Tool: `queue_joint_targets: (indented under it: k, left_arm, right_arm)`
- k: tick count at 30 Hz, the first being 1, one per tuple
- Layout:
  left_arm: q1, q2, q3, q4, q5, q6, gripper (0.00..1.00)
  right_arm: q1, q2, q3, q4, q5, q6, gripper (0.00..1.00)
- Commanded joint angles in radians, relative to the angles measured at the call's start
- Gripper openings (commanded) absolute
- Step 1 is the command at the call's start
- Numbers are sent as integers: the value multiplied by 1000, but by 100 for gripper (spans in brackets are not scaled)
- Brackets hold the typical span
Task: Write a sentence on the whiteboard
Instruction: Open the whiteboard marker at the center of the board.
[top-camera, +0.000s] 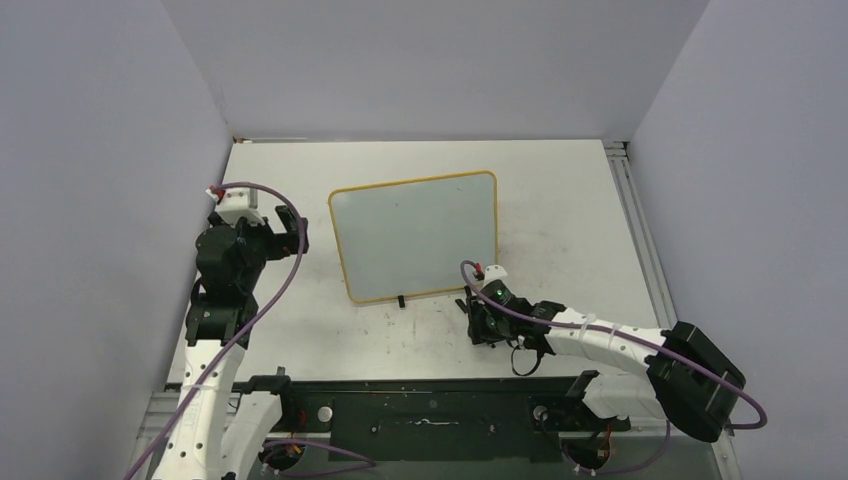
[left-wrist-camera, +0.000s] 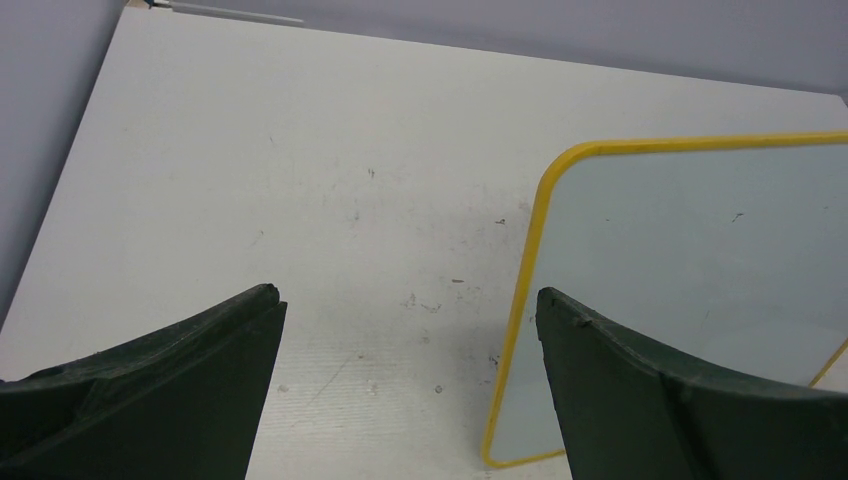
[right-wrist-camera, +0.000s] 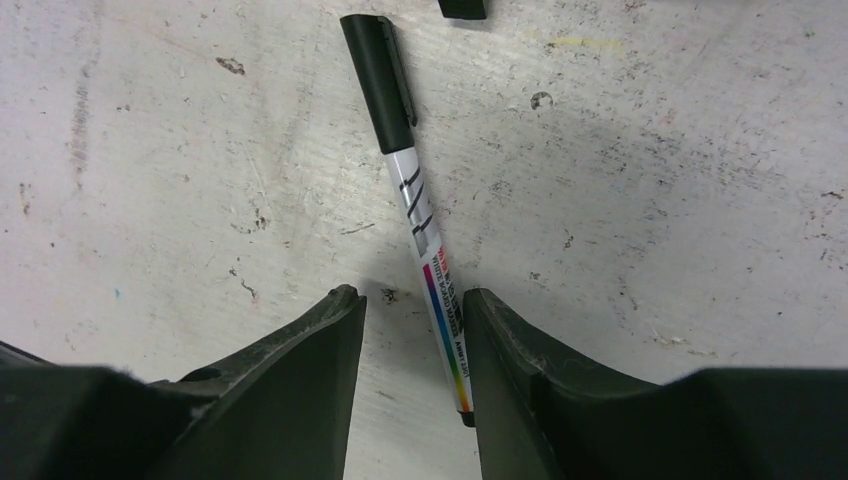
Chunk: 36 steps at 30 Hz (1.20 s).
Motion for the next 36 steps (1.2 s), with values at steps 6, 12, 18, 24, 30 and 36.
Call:
queue_joint_targets:
  k: [6, 12, 18, 24, 30, 36]
  left_arm:
    - [-46, -8, 14, 32, 43, 8, 98]
    - [-104, -48, -3, 19, 7, 50, 98]
    - [-180, -75, -14, 34, 39, 92, 100]
    - [-320, -132, -71, 115, 142, 146, 92]
    - [-658, -123, -111, 104, 208, 305, 92]
    - [-932, -53, -134, 23, 148, 419, 92]
  right_arm:
    - [57, 106, 56, -96, 120, 58, 34]
    - [63, 162, 56, -79, 115, 59, 18]
    - [64, 129, 78, -89, 85, 26, 5]
    - [60, 1, 185, -207, -31, -37, 5]
    - [61, -49, 386, -425, -219, -149, 5]
    - [61, -42, 508, -569, -485, -251, 5]
